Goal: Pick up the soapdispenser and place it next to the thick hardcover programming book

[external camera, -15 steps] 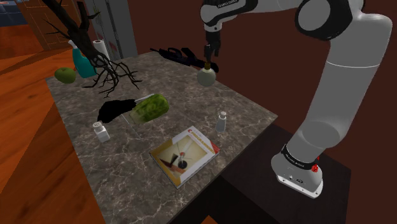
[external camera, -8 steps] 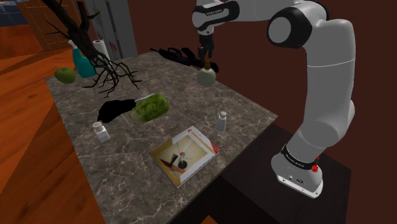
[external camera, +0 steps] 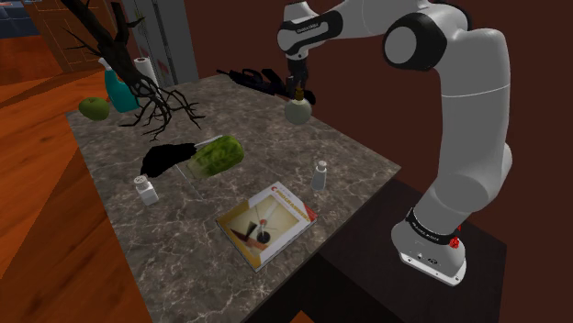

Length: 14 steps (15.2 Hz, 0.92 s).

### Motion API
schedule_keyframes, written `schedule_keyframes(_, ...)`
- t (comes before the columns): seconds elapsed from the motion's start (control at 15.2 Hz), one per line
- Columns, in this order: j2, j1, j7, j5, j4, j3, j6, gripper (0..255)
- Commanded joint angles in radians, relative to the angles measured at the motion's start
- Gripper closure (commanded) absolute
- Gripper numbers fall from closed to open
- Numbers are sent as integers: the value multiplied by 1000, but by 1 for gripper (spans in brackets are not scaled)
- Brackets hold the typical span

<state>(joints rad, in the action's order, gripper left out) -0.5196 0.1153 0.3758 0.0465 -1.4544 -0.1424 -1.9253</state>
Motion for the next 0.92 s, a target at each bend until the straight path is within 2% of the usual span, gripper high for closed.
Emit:
schedule_keyframes(0.0,-1,0,0,0,-2,0,-3,0)
schedule_keyframes(0.26,-1,0,0,0,-2,0,-3,0)
schedule_keyframes(0.33,-1,0,0,0,-2,0,-3,255)
schedule_keyframes(0.86,-1,1,1,0,-1,0,-2,255)
